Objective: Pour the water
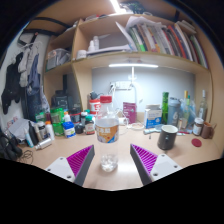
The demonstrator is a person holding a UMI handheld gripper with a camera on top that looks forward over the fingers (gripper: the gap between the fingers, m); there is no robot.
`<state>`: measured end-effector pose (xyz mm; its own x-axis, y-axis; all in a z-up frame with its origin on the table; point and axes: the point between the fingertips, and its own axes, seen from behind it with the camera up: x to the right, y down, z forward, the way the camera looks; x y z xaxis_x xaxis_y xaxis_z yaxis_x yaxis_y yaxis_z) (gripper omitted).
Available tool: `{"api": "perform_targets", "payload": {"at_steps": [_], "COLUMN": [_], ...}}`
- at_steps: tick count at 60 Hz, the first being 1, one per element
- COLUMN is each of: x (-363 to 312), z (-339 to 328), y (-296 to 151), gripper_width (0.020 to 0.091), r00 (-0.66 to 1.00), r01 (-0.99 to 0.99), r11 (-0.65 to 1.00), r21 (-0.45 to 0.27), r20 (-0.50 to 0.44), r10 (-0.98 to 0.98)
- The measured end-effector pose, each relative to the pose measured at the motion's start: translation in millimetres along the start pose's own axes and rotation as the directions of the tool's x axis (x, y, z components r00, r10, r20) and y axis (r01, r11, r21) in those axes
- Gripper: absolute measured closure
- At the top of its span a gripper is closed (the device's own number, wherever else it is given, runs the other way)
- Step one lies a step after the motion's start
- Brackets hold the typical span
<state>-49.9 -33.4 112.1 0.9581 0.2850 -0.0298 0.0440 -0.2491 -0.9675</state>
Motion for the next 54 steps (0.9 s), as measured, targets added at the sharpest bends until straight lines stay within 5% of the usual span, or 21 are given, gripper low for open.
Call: {"api": "perform_targets", "payload": {"at_steps": [15, 16, 18, 19, 26, 40, 54], "x": [-17, -19, -18, -17, -15, -21, 20], "z": [118, 122, 129, 132, 135, 139, 136], "y": [3, 2, 0, 1, 0, 8, -84], "gripper_width": [0.0301, 0.0316, 0.0529, 0.0546, 0.0601, 0.0658, 0.066], "r00": [1.0, 0.999, 0.999, 0.999, 0.998, 0.998, 0.802], "r01": [0.018, 0.021, 0.037, 0.046, 0.06, 0.013, -0.575], "r11": [0.999, 0.998, 0.997, 0.997, 0.996, 0.999, 0.813], "r21": [0.05, 0.056, 0.064, 0.062, 0.068, -0.034, -0.085], "r20": [0.024, 0.029, 0.023, 0.021, -0.013, 0.069, 0.139], "r10": [-0.019, -0.022, -0.038, -0.047, -0.06, -0.01, 0.581]}}
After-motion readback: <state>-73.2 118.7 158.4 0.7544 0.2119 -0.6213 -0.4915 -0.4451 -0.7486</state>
